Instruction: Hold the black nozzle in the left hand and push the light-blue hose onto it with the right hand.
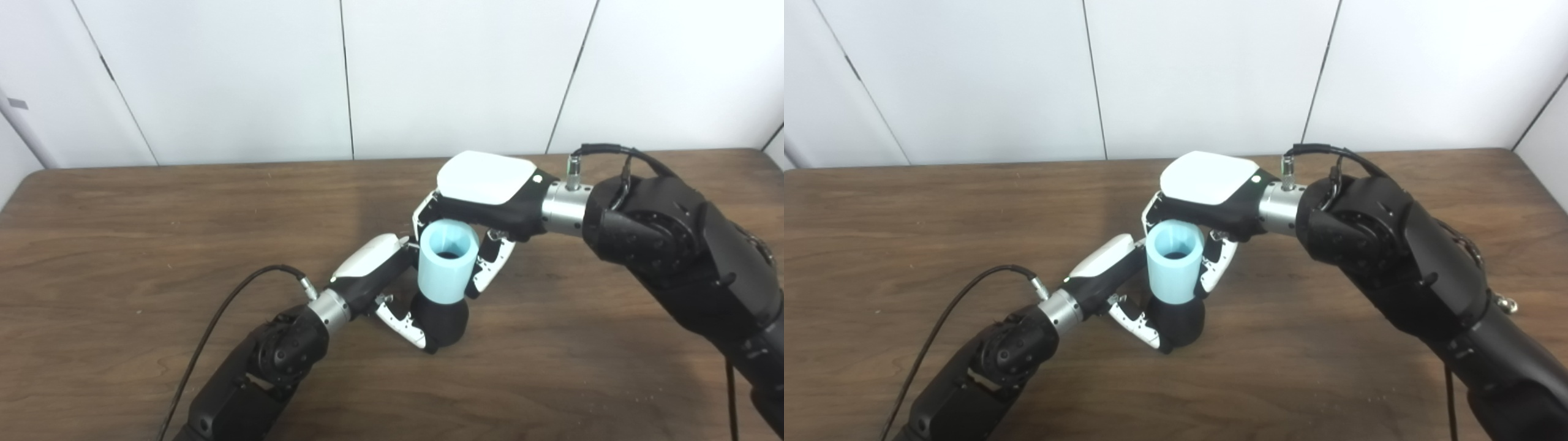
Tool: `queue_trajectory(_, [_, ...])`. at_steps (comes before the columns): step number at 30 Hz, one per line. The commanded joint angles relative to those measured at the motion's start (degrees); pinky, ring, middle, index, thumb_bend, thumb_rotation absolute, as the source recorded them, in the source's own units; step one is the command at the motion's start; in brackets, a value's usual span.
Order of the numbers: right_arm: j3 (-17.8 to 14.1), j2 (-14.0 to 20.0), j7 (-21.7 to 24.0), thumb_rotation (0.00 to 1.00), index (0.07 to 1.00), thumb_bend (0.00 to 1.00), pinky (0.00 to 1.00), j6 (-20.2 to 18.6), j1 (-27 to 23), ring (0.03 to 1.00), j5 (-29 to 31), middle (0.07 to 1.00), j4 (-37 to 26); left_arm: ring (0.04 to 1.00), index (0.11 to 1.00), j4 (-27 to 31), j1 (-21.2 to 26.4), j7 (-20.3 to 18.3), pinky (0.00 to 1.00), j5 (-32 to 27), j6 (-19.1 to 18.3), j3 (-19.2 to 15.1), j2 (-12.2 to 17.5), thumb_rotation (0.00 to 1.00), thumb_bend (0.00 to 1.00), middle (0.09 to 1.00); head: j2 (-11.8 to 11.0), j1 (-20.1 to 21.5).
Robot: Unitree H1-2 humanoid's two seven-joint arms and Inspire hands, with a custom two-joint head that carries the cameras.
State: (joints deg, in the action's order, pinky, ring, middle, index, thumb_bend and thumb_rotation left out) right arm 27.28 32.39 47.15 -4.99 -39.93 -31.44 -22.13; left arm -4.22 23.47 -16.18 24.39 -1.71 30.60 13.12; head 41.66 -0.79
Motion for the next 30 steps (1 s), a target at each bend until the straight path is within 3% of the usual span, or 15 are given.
queue_trajectory(1, [2.15,0.39,3.85,0.0,0.494,0.5,0.44,1.77,0.63,0.439,1.39,0.47,-1.04,0.607,0.469,-2.41,-1.93,-4.54,1.0,1.52,-3.6,1.94,0.17,0.0,0.52,0.511,0.02,-0.07])
queue_trajectory(5, [1.39,0.71,3.38,0.0,0.494,0.5,0.45,2.01,0.31,0.435,1.8,0.471,-0.99,0.607,0.469,-2.32,-2.02,-4.54,1.0,1.5,-3.55,1.87,0.24,0.0,0.52,0.512,0.01,0.2])
queue_trajectory(7, [0.25,0.67,2.86,0.0,0.523,0.5,0.41,-0.07,0.75,0.429,0.64,0.49,-2.18,0.607,0.469,-2.54,-2.05,-4.46,1.0,1.51,-3.39,1.87,0.21,0.0,0.52,0.512,-0.1,0.3])
queue_trajectory(8, [-0.24,0.67,2.76,0.04,0.673,0.71,0.39,-1.02,0.93,0.542,0.04,0.659,-2.78,0.607,0.469,-2.64,-2.05,-4.44,1.0,1.49,-3.34,1.86,0.2,0.0,0.52,0.512,-0.1,0.3])
queue_trajectory(9, [-0.57,0.65,2.74,0.07,0.744,0.82,0.39,-1.61,1.05,0.601,-0.36,0.743,-3.17,0.607,0.469,-2.7,-2.05,-4.43,1.0,1.48,-3.31,1.86,0.19,0.0,0.52,0.513,-0.1,0.3])
queue_trajectory(10, [-1.38,0.71,2.21,0.08,0.781,0.88,0.39,-1.88,1.11,0.631,-0.47,0.786,-3.63,0.607,0.469,-2.83,-2.04,-4.43,1.0,1.43,-3.26,1.83,0.18,0.0,0.52,0.513,-0.2,0.33])
queue_trajectory(12, [-3.81,0.48,0.14,0.17,0.877,0.97,0.54,-1.72,1.04,0.76,-0.31,0.904,-4.49,0.607,0.469,-2.94,-1.98,-4.53,1.0,1.27,-3.21,1.73,0.26,0.0,0.52,0.513,-0.19,0.48])
queue_trajectory(18, [-8.64,0.06,-4.48,0.3,0.994,1.0,0.8,2.0,0.63,0.96,-1.07,0.998,-4.48,0.607,0.467,-3.19,-1.72,-4.54,1.0,1.25,-2.97,1.6,0.37,0.0,0.52,0.516,-0.44,0.48])
queue_trajectory(24, [-11.83,0.05,-6.8,0.34,1.0,1.0,0.91,3.23,0.45,1.0,-1.87,1.0,-4.73,0.608,0.469,-3.12,-1.71,-4.61,1.0,1.23,-2.99,1.64,0.37,0.0,0.52,0.513,-0.48,0.53])
queue_trajectory(30, [-14.23,-0.04,-7.13,0.35,1.0,1.0,0.94,2.76,0.91,1.0,-1.34,1.0,-5.65,0.607,0.469,-3.16,-1.62,-4.71,1.0,1.29,-2.82,1.77,0.41,0.0,0.52,0.512,-0.56,0.52])
